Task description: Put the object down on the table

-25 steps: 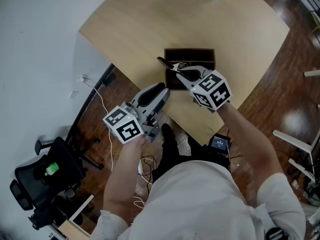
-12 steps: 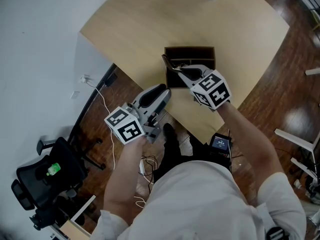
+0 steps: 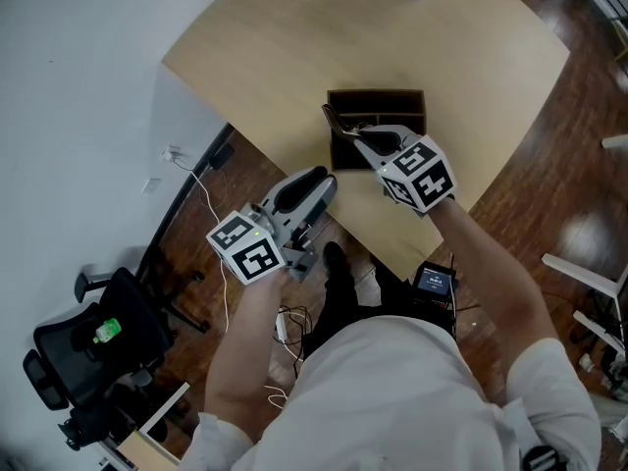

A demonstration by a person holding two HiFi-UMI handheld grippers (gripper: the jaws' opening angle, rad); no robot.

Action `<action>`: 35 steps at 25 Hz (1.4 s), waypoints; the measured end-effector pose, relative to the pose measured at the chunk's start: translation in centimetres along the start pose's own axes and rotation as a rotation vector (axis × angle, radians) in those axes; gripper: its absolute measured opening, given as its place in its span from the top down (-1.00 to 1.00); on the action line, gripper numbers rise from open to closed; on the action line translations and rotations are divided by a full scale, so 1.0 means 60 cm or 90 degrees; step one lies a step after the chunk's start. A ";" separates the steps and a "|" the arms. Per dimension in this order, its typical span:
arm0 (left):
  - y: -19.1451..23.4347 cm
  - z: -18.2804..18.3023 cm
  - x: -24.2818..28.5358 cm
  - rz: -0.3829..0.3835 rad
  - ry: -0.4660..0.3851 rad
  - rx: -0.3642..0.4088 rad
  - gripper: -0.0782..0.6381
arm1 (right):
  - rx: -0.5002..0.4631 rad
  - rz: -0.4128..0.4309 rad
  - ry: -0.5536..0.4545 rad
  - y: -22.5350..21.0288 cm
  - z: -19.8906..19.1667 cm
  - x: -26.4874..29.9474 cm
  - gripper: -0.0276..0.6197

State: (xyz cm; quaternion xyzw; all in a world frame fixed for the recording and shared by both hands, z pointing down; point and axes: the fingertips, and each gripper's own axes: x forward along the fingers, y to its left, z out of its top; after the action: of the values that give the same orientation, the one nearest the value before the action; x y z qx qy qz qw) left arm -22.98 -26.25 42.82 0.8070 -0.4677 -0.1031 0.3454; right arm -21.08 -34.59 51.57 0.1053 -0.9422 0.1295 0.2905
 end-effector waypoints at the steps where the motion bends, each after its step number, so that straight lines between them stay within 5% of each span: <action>1: 0.001 0.000 -0.001 0.001 -0.001 0.000 0.54 | 0.001 -0.002 -0.001 -0.001 0.000 0.000 0.88; 35: -0.038 0.001 -0.012 -0.036 -0.002 0.026 0.54 | 0.065 -0.093 -0.048 -0.011 0.011 -0.070 0.88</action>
State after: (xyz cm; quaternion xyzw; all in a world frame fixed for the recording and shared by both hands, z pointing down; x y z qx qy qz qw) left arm -21.83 -24.97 41.21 0.8264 -0.4475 -0.1044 0.3254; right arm -17.84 -34.90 48.78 0.1932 -0.9346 0.1515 0.2574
